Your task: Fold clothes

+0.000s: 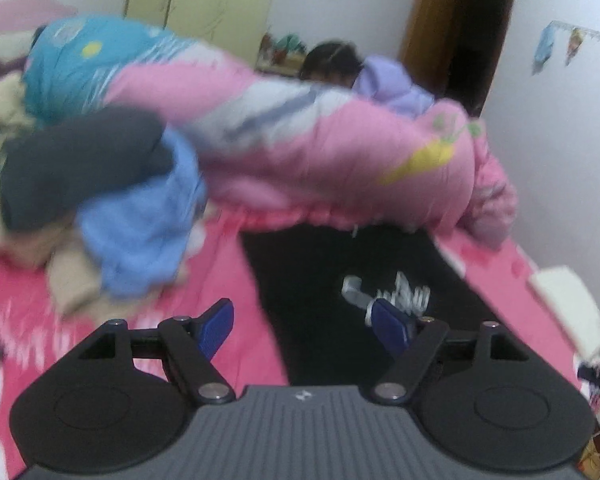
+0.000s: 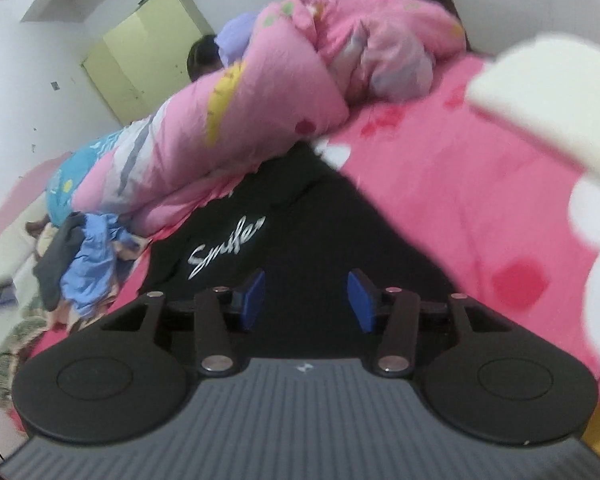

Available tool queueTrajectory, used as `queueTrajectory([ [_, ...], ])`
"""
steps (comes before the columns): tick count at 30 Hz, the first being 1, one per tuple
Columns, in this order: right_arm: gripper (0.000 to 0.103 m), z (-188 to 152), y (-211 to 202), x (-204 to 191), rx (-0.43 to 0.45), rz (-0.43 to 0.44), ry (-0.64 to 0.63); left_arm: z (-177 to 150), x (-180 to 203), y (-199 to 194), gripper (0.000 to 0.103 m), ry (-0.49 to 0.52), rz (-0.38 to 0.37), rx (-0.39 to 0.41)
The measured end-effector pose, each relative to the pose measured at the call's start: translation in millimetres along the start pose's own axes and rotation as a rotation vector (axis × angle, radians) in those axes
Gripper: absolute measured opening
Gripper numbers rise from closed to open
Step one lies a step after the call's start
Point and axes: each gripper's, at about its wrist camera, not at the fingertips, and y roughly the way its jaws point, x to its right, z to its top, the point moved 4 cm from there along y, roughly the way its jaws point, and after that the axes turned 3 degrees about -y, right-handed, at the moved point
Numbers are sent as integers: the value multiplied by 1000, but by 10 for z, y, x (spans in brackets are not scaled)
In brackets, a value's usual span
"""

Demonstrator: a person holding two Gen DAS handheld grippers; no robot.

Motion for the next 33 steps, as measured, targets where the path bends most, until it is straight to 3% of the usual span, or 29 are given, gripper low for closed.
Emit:
queueTrajectory([
  [7,47,-144,53,-118,-62,13,70,-1137,-17,517,76,-178,-112,-164],
  [10,49,-149,93,-248,-76,10,41,-1281,50,702,75,-185,-130,-202],
  [14,50,-107,277,-446,-93,14,-1,-1238,130,868,75,-96,-78,-178],
  [16,50,-19,452,-645,-109,41,-26,-1260,169,961,75,-59,-51,-192],
  [19,50,135,775,-1088,-133,111,-118,-1366,163,1069,73,-88,-78,-227],
  [22,54,247,1198,-1577,-155,193,-240,-1450,132,1024,72,-114,-97,-187],
  [26,55,170,1930,-2210,-253,273,-356,-1565,195,906,71,-82,-102,-135],
  [30,55,-93,2497,-2803,-345,296,-475,-1704,305,793,69,-27,-115,-82],
  [33,55,-241,2841,-3096,-391,276,-531,-1770,329,735,61,-17,-139,-45],
])
